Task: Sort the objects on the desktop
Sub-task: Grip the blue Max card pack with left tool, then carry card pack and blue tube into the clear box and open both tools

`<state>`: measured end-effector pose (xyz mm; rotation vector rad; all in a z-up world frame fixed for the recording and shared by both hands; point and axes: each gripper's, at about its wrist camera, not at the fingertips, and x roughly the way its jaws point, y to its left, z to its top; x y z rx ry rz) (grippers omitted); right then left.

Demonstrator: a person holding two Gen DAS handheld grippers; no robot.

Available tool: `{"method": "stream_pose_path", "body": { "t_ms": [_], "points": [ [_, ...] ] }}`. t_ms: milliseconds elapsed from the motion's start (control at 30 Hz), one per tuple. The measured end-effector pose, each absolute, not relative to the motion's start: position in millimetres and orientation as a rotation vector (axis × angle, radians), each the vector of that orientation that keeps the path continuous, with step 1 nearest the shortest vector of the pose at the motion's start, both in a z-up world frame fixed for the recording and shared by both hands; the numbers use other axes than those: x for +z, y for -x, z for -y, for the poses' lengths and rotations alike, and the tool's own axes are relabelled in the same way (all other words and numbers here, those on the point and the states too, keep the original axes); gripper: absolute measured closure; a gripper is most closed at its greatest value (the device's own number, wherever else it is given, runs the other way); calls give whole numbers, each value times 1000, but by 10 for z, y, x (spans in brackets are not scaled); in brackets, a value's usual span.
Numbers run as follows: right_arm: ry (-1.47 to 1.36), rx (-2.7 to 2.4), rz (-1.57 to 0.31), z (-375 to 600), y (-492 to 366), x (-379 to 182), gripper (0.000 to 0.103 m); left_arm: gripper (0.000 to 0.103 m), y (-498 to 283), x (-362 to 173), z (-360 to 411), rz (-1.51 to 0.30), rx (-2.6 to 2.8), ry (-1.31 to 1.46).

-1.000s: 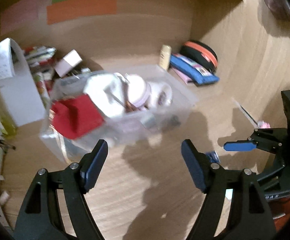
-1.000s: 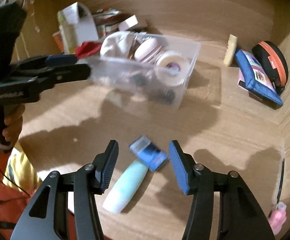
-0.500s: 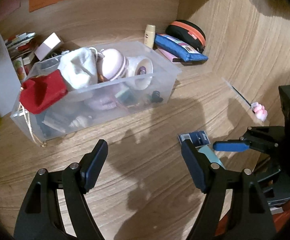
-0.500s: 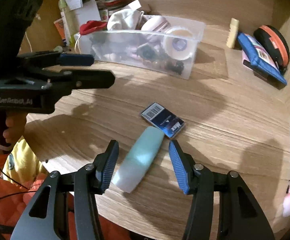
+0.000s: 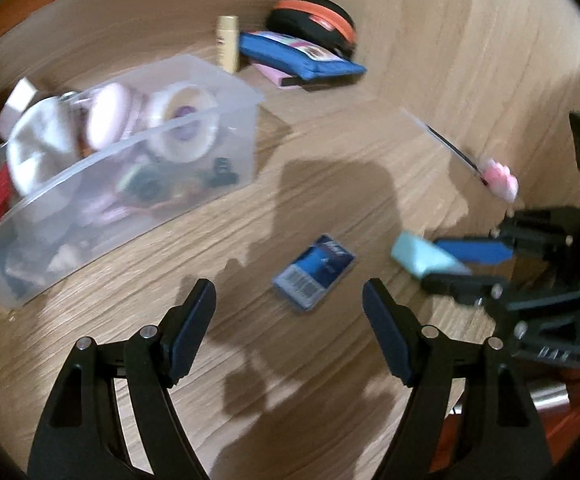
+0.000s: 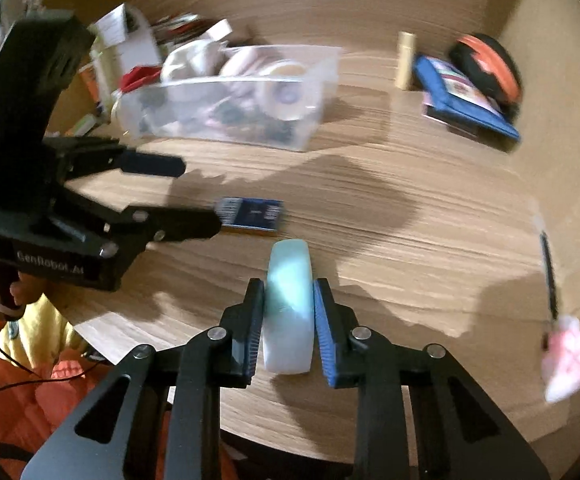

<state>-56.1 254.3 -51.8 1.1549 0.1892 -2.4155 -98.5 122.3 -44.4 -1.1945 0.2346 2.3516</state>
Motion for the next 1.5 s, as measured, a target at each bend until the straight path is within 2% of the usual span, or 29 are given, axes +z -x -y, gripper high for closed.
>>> {"method": "stream_pose_path", "body": {
  "t_ms": [300,467,533,600,733,1033,1500],
  "points": [
    [-1126,-2459,-103,-2781,585,-443,80,34,1114,-544,-1444,-313,2330,1216],
    [-1107,-2459,-106,-2751,619,-413,80,51,1121,-537,-1434,-320,2345,1193],
    [-1101,-2457,-105,-2746,634,-405,80,69,1104,-531,-1440,-329,2339,1175],
    [-1098,-2449,-99,-2732,646,-394,80,77,1073,-525,-1460,-340,2326,1159],
    [-1086,-2448,-91,-2730,651,-352,80,77,1056,-522,-1483,-349,2321,1143],
    [-1069,-2455,-123,-2617,755,-231,80,77,1045,-358,-1271,-250,2359,1096],
    [-945,-2402,-216,-2148,1090,111,80,77,1150,175,-577,-80,2521,960]
  ]
}}
